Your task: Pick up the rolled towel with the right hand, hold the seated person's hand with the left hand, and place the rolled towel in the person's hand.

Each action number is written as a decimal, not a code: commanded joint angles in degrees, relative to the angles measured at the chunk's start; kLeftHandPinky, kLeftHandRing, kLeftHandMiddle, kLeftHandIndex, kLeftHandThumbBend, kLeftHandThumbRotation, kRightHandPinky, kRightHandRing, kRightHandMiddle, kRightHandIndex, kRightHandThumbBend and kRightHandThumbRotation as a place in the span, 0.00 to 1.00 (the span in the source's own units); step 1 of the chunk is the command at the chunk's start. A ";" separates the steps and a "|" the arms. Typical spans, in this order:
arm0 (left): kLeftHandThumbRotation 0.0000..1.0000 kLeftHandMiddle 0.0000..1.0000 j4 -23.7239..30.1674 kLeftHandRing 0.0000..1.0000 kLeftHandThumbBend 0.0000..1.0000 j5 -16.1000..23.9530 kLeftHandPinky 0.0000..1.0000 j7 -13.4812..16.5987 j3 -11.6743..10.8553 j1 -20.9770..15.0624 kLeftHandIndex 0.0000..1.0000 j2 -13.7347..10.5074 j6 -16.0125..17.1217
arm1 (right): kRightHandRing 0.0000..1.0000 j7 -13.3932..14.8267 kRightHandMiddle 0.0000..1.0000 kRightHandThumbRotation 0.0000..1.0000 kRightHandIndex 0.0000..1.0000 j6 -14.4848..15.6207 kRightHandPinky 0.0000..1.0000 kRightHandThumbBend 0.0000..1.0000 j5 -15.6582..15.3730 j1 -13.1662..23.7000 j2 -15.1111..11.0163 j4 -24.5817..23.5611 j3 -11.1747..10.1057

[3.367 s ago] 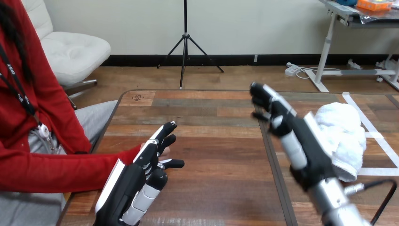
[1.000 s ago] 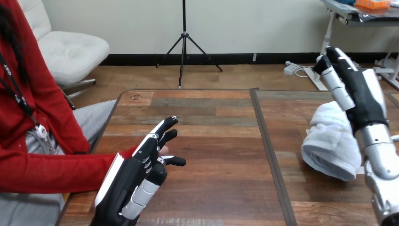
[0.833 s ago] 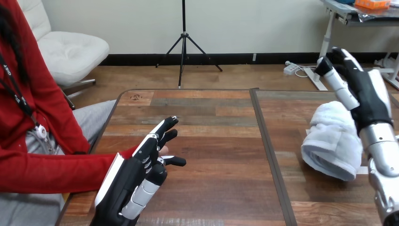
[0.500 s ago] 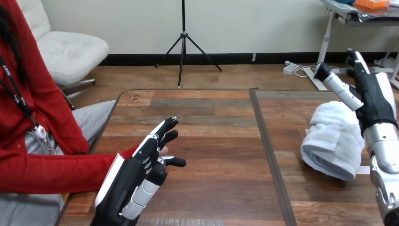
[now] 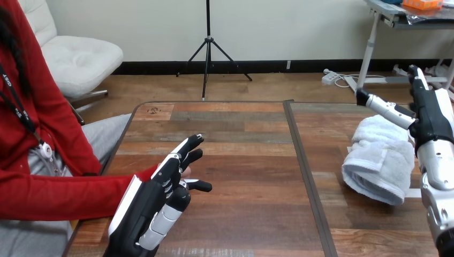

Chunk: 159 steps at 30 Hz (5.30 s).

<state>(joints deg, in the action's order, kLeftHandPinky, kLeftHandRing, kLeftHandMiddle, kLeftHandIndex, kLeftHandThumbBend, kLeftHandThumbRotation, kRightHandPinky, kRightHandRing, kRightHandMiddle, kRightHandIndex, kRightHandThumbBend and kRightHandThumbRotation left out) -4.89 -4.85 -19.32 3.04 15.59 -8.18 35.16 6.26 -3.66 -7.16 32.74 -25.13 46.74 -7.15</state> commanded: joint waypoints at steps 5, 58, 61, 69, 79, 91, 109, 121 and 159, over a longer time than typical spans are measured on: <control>0.95 0.95 -0.70 0.93 1.00 -0.45 0.66 0.34 -0.63 -3.62 0.90 0.02 1.76 | 1.00 3.32 1.00 0.26 1.00 5.46 0.99 1.00 -0.99 9.08 -1.30 1.06 -0.16; 0.96 0.95 -1.01 0.92 1.00 1.21 0.64 2.02 0.08 -3.30 0.90 0.96 2.83 | 1.00 8.51 1.00 0.47 1.00 29.38 1.00 1.00 -10.88 22.73 2.18 17.59 10.97; 0.95 0.95 -0.96 0.92 1.00 1.38 0.64 2.36 0.10 -3.16 0.90 1.08 2.94 | 1.00 8.58 1.00 0.49 1.00 29.62 1.00 1.00 -10.85 22.94 2.49 18.29 11.28; 0.95 0.95 -0.45 0.92 1.00 1.25 0.64 2.67 0.31 -2.72 0.90 0.99 2.70 | 1.00 8.24 1.00 0.52 1.00 30.64 1.00 1.00 -10.94 23.40 3.24 19.52 12.48; 0.95 0.95 -1.09 0.92 1.00 0.08 0.63 1.98 0.34 -2.79 0.90 0.94 3.79 | 1.00 7.79 1.00 0.57 1.00 31.76 1.00 1.00 -11.50 23.59 4.40 20.55 14.19; 0.93 0.95 -1.26 0.93 1.00 -0.47 0.64 1.75 0.30 -2.56 0.90 1.03 4.16 | 1.00 6.99 1.00 0.58 1.00 31.36 1.00 1.00 -11.12 23.43 5.28 21.24 14.50; 0.93 0.95 -0.84 0.93 1.00 -0.99 0.65 1.59 0.27 -2.43 0.90 1.11 4.58 | 1.00 5.41 1.00 0.59 1.00 32.46 1.00 1.00 -11.34 23.27 6.50 22.20 15.37; 0.92 0.95 0.44 0.93 1.00 -3.15 0.63 0.33 0.35 -1.94 0.90 1.07 4.99 | 1.00 4.39 1.00 0.58 1.00 32.40 1.00 1.00 -11.73 22.55 6.70 23.40 16.40; 0.88 0.93 4.92 0.91 0.99 -6.94 0.52 -0.73 -0.33 -0.61 0.88 0.20 3.23 | 1.00 7.00 1.00 0.48 1.00 31.67 1.00 1.00 -12.69 20.65 7.11 25.74 16.85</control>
<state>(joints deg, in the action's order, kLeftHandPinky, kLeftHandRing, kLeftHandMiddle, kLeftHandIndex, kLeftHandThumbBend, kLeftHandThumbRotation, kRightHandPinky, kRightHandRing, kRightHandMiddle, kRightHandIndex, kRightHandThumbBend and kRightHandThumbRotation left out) -2.79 -10.91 -19.99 3.26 16.47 -8.05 38.08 11.80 28.71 -20.35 50.91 -19.50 71.85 10.41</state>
